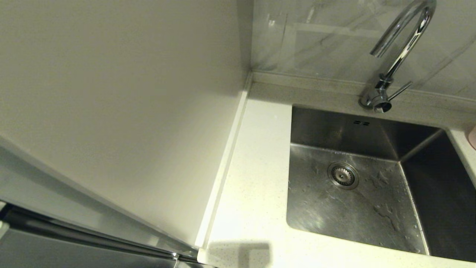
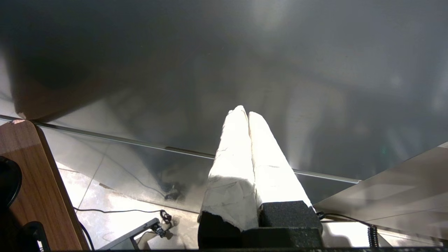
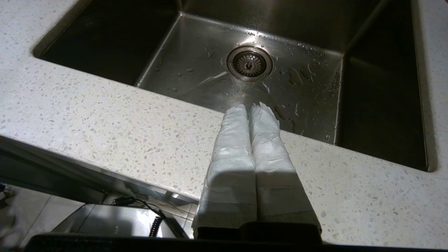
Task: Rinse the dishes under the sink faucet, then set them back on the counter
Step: Put a bowl into the sink
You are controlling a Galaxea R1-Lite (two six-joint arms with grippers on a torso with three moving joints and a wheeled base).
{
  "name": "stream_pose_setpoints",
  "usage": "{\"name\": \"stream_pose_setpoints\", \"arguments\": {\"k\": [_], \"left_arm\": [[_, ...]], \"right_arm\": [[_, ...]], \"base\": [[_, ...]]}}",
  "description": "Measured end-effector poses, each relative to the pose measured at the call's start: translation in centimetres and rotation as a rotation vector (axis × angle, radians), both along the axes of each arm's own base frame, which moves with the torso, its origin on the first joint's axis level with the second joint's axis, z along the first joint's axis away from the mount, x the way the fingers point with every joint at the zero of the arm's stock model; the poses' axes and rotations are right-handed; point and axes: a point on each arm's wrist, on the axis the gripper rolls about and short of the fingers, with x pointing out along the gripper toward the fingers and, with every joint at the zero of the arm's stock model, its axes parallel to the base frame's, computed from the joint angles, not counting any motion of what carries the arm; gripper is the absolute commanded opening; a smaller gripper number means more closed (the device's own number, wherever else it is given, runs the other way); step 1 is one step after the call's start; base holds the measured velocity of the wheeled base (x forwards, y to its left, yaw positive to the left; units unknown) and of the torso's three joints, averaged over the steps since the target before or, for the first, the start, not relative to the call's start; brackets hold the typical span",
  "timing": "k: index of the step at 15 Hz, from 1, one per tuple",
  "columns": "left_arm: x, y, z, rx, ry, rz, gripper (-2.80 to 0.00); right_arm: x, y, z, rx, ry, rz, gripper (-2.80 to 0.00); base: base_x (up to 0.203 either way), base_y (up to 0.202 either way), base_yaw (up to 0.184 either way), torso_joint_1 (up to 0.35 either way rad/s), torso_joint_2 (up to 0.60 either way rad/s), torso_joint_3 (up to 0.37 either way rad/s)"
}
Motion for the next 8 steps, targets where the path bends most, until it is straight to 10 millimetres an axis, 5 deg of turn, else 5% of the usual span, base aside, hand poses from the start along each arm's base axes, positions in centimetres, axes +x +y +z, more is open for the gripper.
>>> {"name": "stream_pose_setpoints", "arguments": {"k": [8], "left_arm": [[0.00,0.00,0.00,0.000,0.000,0.000,-2.80]], "right_arm": [[0.00,-0.07,0.06,0.011,-0.006,-0.030,-2.80]], "base": [[0.000,0.000,0.000,0.000,0.00,0.000]]}}
